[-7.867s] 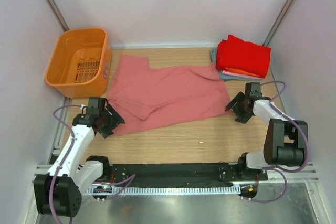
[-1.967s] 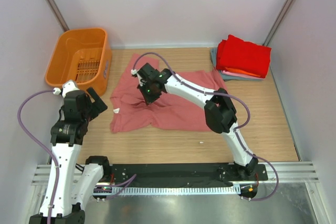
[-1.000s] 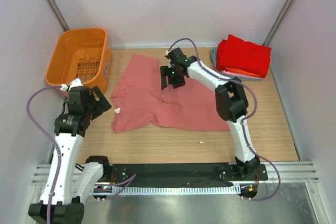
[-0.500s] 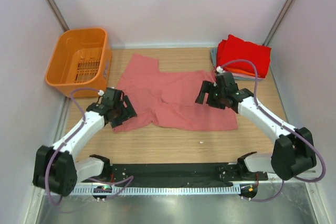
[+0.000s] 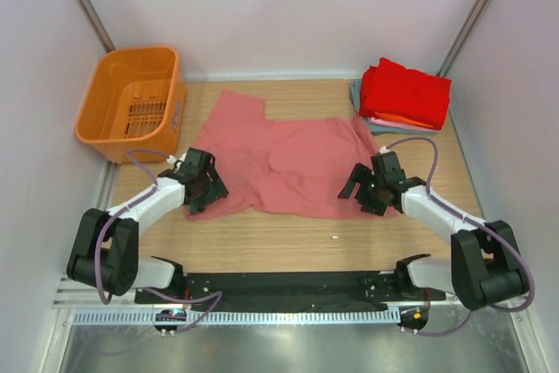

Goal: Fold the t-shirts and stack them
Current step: Fold the tshirt

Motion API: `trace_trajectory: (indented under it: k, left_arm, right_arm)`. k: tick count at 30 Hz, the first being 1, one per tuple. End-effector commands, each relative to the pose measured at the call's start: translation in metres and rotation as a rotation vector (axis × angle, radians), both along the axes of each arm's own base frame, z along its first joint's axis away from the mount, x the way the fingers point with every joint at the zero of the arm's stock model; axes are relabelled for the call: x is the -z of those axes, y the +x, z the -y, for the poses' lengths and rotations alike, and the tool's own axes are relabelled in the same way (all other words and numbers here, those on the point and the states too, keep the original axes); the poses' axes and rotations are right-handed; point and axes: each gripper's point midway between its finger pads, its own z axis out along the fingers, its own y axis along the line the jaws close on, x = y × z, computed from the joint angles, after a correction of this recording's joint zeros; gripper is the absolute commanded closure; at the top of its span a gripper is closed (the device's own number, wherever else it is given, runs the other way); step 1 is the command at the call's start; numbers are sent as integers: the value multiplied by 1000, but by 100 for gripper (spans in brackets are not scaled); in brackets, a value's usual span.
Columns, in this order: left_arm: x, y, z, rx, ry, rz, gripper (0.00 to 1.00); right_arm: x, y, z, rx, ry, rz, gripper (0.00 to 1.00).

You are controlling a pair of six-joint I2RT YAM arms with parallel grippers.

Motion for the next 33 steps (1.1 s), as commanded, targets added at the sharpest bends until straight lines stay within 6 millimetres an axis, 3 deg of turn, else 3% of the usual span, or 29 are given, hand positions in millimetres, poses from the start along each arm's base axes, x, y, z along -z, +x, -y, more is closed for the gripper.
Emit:
trace_trajectory:
  k: [1,3,5,6,7,11,17,20,21,22,23,24,25,26,27,28,29,30,31,32,33]
  left_arm:
    - [14,-39,-26,-69,93,-99,25]
    - [9,-50,-32,-95,108,-109,24]
    - [-3,-54,-36,-120,104,-65,23]
    - [-6,-61,-40,-124,113,-79,22]
    - [-10,-64,-41,-129,110,-69,21]
    - [-20,-77,-24,-157,-19,-40,22]
    - [-40,-88,-10,-138,-80,-22,25]
    - [-86,-65,-15,-101,-41,119,24]
    - [-112,-49,-19,-56,3,199,22]
    - [-125,-39,-18,-30,16,241,20]
    - [-138,-24,-15,0,27,292,19]
    - [-159,-6,-9,28,31,333,16]
    - [-166,6,-4,91,58,349,15]
    - [-178,22,2,110,59,389,14]
    - [-204,41,8,122,53,450,12]
    - [-193,61,14,170,96,413,11]
    - [-201,79,20,177,103,444,8]
    - [-221,103,23,173,102,485,7]
    - [-199,126,28,198,127,425,7]
    - [-192,144,37,221,94,405,8]
    - [-214,173,31,191,71,447,10]
  right_arm:
    - [16,-23,23,134,-57,-46,13]
    - [24,-42,30,197,-65,-91,13]
    - [16,-47,31,249,-32,-64,13]
    - [19,-58,34,265,-32,-89,13]
    - [9,-58,33,278,-7,-47,13]
    - [3,-80,38,315,15,-50,12]
    - [-10,-93,34,295,62,-29,11]
    - [-32,-81,35,263,51,41,11]
    - [-54,-68,36,262,49,102,11]
    - [-65,-61,36,232,33,135,11]
    - [-95,-43,40,245,16,225,11]
    - [-101,-31,45,252,-24,240,10]
    - [-116,-19,46,231,-51,288,10]
    - [-146,-2,46,229,-53,357,9]
    - [-150,12,46,225,-85,359,9]
    - [-163,28,45,222,-92,400,8]
    - [-192,45,44,219,-94,469,8]
    - [-204,56,44,224,-103,497,7]
    - [-205,76,44,242,-125,506,6]
    - [-226,90,42,253,-114,553,5]
    - [-228,100,40,262,-109,560,5]
